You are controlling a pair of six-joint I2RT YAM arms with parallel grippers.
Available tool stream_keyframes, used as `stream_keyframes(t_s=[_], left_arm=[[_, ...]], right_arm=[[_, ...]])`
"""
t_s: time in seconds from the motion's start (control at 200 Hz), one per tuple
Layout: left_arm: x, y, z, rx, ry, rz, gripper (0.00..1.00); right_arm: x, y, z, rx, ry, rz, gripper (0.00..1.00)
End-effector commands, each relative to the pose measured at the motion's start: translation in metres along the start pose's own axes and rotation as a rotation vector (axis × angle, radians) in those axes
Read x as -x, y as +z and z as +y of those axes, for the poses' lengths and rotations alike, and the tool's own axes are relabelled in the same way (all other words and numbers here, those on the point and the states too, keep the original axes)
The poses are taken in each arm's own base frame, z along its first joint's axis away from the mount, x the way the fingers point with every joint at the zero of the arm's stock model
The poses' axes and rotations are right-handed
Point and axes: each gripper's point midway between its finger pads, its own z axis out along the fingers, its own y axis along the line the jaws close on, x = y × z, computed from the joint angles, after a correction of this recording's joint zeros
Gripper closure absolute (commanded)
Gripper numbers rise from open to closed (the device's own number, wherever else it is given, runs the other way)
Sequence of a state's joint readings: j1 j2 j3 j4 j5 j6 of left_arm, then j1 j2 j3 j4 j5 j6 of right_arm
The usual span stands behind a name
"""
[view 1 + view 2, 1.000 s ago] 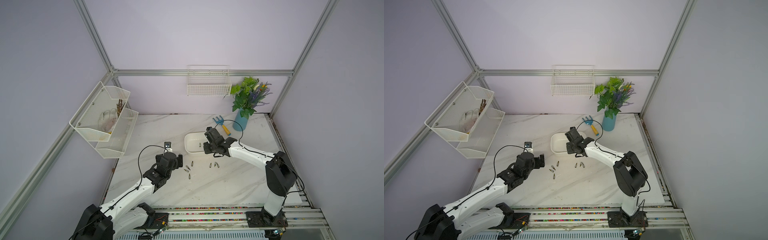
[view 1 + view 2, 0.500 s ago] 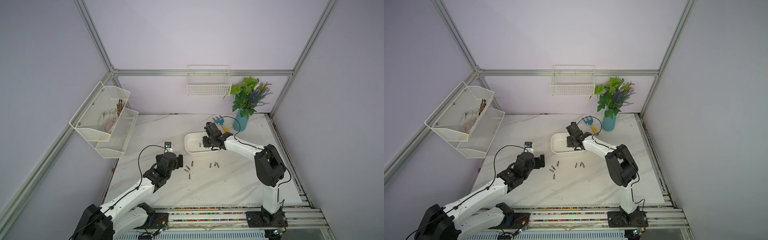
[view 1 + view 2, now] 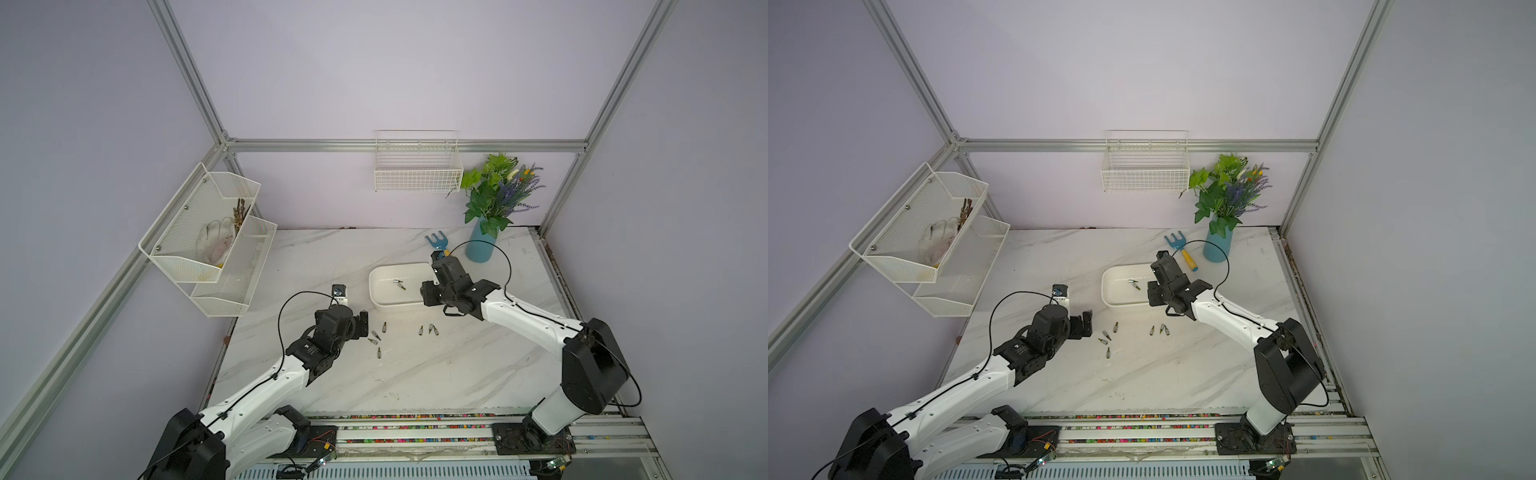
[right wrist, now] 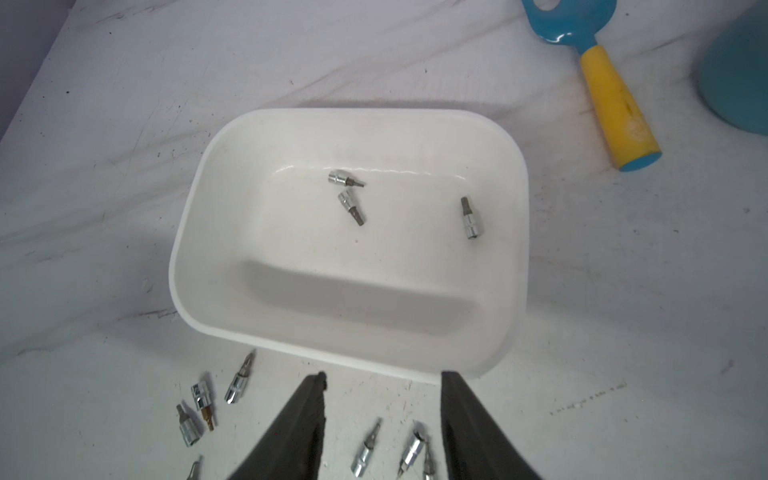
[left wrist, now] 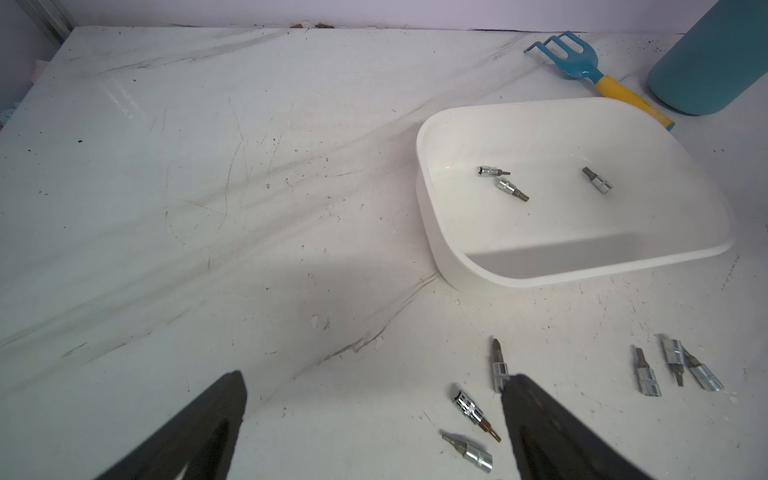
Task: Put the bit on the desktop into the storage box
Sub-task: Place the screwdriver bit in the storage box, then pick up the screwdriver bit from the center of the board.
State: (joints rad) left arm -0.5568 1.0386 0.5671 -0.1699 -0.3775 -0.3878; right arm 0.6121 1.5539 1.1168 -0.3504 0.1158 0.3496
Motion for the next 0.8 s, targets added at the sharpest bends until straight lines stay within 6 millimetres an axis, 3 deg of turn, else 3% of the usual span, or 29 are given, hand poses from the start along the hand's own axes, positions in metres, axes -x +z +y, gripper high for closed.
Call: stream_keyframes(t_s=[0.0, 0.26, 0.36, 0.39, 0.405, 0.795], left_arm=[[0.004, -0.002, -0.012, -0.043, -0.055, 0.044, 0.00], [-0.028, -0.001, -0.039, -0.082, -0.098, 0.215, 0.00], [-0.040, -0.002, -0.054, -0.093, -0.091, 0.278, 0.00], [-0.044, -0.002, -0.057, -0.090, -0.084, 0.296, 0.00], [-0.045, -0.003, -0.058, -0.089, -0.083, 0.304, 0.00], [-0.087, -0.009, -0.092, -0.063, -0.006, 0.454, 0.16]], right_arm=[[-0.004, -0.017, -0.010, -0.006, -0.023, -0.067, 0.48], [-0.014, -0.048, -0.040, -0.048, -0.020, -0.239, 0.36], [-0.012, -0.059, -0.044, -0.038, 0.001, -0.299, 0.20], [-0.012, -0.062, -0.045, -0.038, 0.014, -0.312, 0.03], [-0.012, -0.064, -0.046, -0.036, 0.021, -0.318, 0.00], [-0.012, -0.069, -0.061, -0.057, 0.107, -0.385, 0.00]])
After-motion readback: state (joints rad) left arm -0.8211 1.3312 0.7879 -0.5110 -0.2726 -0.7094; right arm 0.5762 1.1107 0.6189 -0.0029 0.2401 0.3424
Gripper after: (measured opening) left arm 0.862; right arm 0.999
